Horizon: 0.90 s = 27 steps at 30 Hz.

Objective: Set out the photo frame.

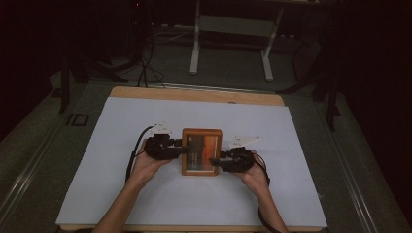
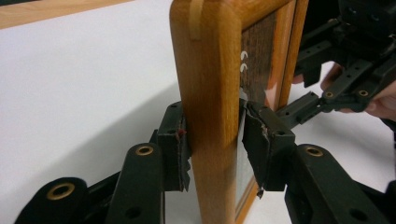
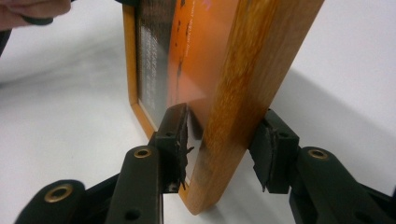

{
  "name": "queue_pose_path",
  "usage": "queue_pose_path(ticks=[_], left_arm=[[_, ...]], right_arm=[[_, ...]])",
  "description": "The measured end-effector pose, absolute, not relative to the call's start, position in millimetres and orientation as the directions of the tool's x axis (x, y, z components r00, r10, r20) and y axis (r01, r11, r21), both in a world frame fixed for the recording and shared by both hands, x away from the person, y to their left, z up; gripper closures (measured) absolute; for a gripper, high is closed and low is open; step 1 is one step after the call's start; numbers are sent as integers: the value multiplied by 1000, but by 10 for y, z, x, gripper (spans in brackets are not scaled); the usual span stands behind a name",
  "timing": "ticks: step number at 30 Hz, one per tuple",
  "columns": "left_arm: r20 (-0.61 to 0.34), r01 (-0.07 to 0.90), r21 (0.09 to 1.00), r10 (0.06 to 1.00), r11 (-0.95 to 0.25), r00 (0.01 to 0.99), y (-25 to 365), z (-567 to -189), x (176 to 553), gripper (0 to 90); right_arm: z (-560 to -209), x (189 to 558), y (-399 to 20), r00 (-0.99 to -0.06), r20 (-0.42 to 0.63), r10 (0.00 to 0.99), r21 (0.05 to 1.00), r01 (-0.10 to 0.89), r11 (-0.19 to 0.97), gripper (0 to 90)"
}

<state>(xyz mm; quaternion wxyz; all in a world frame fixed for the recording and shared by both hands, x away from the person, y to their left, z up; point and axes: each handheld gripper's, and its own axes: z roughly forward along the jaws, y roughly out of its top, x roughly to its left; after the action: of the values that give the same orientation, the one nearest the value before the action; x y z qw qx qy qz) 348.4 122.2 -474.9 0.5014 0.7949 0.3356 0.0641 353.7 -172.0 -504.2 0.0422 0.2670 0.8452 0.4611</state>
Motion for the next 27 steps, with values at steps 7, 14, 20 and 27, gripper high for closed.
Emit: queue_pose_path(ticks=[7,14,20,27], left_arm=[[-241,480,837,613,-261,753,1211,-4767,3515,602],[-260,490,837,609,-246,749,1216,-4776,3532,596],[-269,497,834,612,-238,744,1220,-4779,3539,583],[-298,512,826,589,-236,751,1261,-4781,3556,460]], right_arm=[[-5059,3564,-1717,-841,192,506,794,436,423,582],[-5058,3555,-1713,-841,188,507,792,435,428,581],[-5046,3530,-1693,-841,168,514,792,426,437,580],[-5016,3531,-1753,-839,169,517,794,427,433,480]])
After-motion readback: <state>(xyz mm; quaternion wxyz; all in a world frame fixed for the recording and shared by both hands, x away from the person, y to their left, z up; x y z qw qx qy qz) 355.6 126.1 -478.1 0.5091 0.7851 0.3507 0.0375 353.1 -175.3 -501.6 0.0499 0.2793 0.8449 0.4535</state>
